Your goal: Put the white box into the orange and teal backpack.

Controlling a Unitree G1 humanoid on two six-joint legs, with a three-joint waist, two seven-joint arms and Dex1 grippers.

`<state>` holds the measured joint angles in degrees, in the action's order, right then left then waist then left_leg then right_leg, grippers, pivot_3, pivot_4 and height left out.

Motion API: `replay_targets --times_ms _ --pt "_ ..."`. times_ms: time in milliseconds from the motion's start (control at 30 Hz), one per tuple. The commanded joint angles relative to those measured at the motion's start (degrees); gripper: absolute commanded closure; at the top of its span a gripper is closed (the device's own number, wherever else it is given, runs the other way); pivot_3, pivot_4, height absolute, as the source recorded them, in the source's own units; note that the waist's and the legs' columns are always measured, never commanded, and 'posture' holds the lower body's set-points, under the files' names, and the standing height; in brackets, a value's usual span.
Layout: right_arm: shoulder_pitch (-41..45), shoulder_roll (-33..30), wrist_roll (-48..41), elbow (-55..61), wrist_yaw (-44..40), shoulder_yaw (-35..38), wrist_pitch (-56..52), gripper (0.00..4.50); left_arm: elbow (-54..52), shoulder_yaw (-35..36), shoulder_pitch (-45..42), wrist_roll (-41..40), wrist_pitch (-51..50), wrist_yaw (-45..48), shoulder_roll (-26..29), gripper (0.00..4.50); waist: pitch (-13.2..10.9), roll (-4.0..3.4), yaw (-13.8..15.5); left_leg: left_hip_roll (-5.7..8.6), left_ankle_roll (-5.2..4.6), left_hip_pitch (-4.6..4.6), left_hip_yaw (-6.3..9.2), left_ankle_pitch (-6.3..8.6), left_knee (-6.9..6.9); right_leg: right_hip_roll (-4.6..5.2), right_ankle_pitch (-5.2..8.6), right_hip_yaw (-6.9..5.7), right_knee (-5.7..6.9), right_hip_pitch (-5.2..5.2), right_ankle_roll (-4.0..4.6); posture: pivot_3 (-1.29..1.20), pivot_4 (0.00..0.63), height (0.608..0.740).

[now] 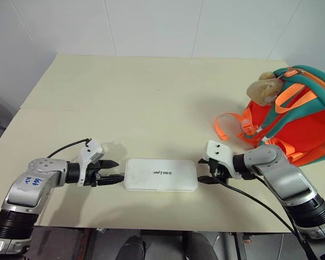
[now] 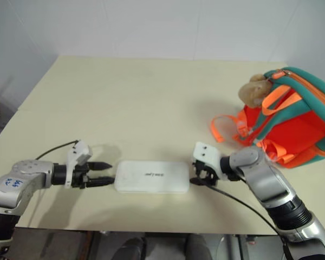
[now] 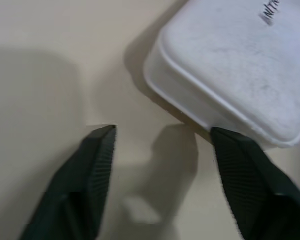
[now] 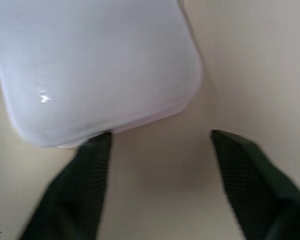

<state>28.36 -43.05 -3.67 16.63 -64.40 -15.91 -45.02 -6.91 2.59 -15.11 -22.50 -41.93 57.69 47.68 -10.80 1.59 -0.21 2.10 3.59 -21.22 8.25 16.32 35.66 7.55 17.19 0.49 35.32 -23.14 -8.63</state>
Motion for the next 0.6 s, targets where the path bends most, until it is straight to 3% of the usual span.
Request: replay_targets --times_ms 33,433,600 --pt "1.61 -1.84 -1.34 -0.24 -0.66 1.21 2.19 0.00 1.51 2.73 -0.09 -0.15 -0.08 -1.00 1.46 0.04 0.00 0.00 0.00 0.00 0.00 0.00 0.00 0.00 0.01 0.00 -0.02 0.00 0.00 0.00 0.01 0.00 0.150 0.740" --pt "2.35 -4.27 -0.38 -3.52 1.37 1.78 6.28 0.00 4.80 8.56 1.97 -0.77 0.68 -1.08 5.52 0.04 -0.01 -0.02 0.00 -0.01 0.10 -0.25 -0.06 -0.01 -0.06 0.01 -0.04 0.00 -0.20 -0.25 -0.01 0.00 0.150 0.740" --pt "1.59 -7.39 1.00 -3.44 0.99 1.05 7.70 0.00 2.73 11.24 3.39 -4.77 -2.78 -1.15 4.36 0.04 -0.03 -0.04 0.03 -0.02 0.14 -0.29 -0.17 0.04 -0.05 0.02 -0.04 0.01 -0.32 -0.26 -0.02 0.00 0.150 0.740"
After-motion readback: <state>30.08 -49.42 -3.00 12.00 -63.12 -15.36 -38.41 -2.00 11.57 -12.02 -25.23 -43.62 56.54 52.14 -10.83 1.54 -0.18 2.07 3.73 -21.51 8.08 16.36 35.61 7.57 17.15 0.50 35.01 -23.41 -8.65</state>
